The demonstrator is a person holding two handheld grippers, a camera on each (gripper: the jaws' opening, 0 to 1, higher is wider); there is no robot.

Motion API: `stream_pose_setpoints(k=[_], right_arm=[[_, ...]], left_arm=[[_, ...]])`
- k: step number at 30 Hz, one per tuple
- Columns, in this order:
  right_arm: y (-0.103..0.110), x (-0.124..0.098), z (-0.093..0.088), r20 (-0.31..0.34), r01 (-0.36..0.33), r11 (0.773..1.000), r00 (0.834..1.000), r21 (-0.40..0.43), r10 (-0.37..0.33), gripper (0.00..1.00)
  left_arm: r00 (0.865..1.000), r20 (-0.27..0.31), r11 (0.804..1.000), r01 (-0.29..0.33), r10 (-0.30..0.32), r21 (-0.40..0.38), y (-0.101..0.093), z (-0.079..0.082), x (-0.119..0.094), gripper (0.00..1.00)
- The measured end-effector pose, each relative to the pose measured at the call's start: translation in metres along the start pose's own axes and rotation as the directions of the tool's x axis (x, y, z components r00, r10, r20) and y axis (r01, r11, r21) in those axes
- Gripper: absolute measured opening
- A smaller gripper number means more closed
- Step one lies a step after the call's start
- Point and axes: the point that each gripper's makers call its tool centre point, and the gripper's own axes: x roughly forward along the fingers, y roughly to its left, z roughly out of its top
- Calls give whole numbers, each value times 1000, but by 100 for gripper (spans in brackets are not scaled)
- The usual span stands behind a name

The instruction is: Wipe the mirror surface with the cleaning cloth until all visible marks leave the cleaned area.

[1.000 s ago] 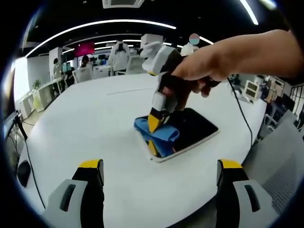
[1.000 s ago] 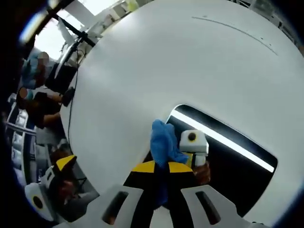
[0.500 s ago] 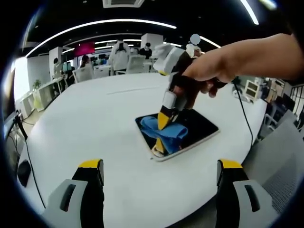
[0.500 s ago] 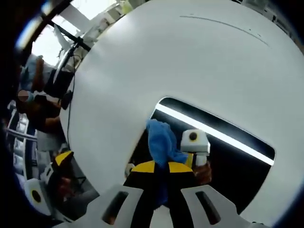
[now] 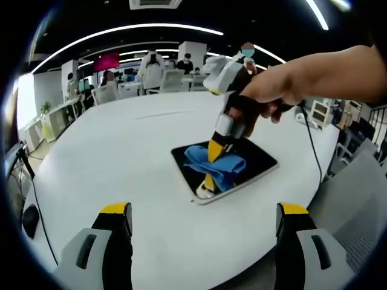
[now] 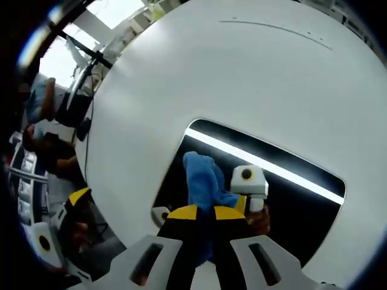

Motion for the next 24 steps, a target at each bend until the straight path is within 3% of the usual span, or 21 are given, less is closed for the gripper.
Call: stream_pose_setpoints(k=[24], right_arm=[[-32,-15,-17,11,-1,998,1000,61,0,3]], left_arm=[[1000,-4,1000,9,-9,-1,-2,0,2,100]])
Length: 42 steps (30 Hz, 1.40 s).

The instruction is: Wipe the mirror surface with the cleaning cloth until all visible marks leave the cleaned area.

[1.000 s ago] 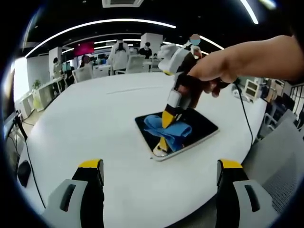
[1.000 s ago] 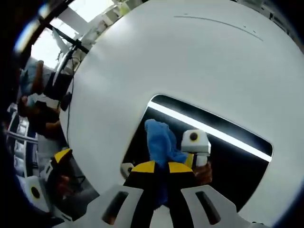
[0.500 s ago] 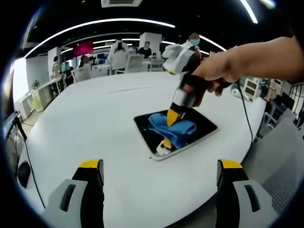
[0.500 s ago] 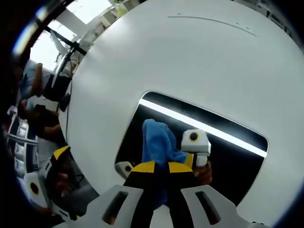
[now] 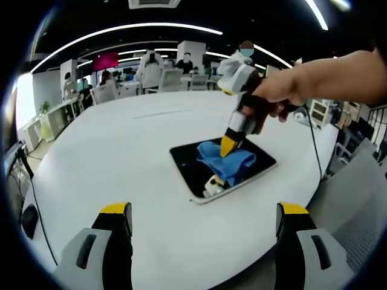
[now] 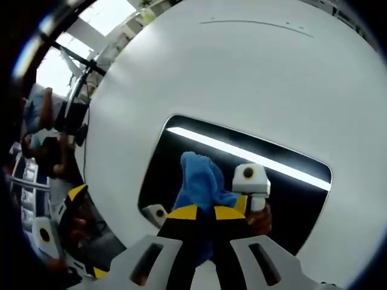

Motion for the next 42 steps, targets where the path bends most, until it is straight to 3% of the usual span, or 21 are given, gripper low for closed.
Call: stream_pose_setpoints(k=[42], right_arm=[[-77,-34,-34,18,62,996,998,70,-63,3]], left_arm=[[1000,-6,1000,-6,6,-5,-1,0,-2,100]])
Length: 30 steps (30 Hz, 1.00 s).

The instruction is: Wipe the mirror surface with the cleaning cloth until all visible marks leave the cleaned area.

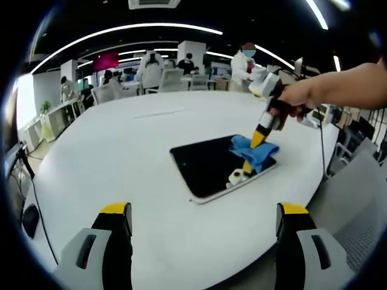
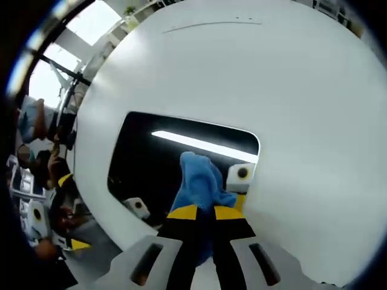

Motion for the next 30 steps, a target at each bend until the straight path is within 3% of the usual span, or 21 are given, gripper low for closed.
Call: stream_pose_setpoints(k=[12,30], right_arm=[[-19,-6,-3,-7,28,1000,1000,-4,-28,3],[-30,-9,-6,6,77,997,997,-13,-77,3]], left_arm=[[1000,6,1000,-10,10,3,1,2,1,100],[1000,-4,1000,-2,2,7,0,1,1,100]])
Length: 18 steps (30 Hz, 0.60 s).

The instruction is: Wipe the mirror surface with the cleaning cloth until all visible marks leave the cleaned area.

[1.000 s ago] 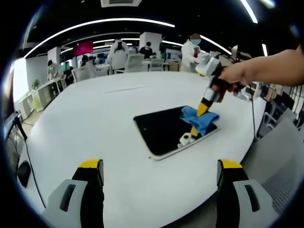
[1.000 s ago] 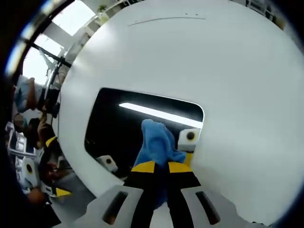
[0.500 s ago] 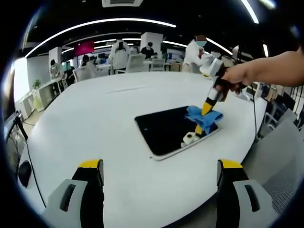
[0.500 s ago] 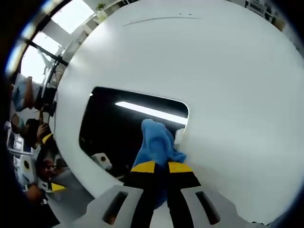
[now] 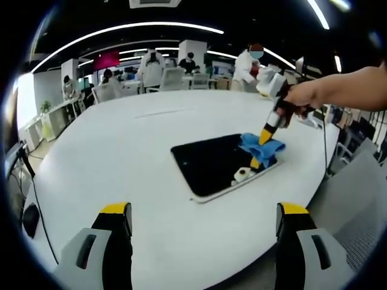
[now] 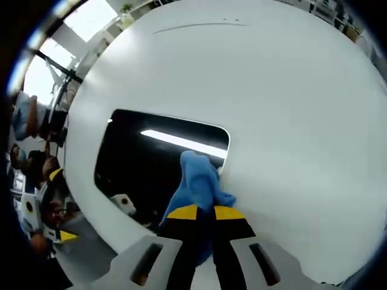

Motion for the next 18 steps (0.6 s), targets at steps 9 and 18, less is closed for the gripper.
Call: stream_pose_setpoints(k=[9,18], right_arm=[[-1,3,-2,-10,19,1000,1000,-25,-19,3],[1,4,-1,-17,85,991,996,-100,-87,3]], left_arm=[[1000,0,1000,-1,1,-4,1,0,0,100],[1000,10,1000,-1,1,3,1,2,1,100]])
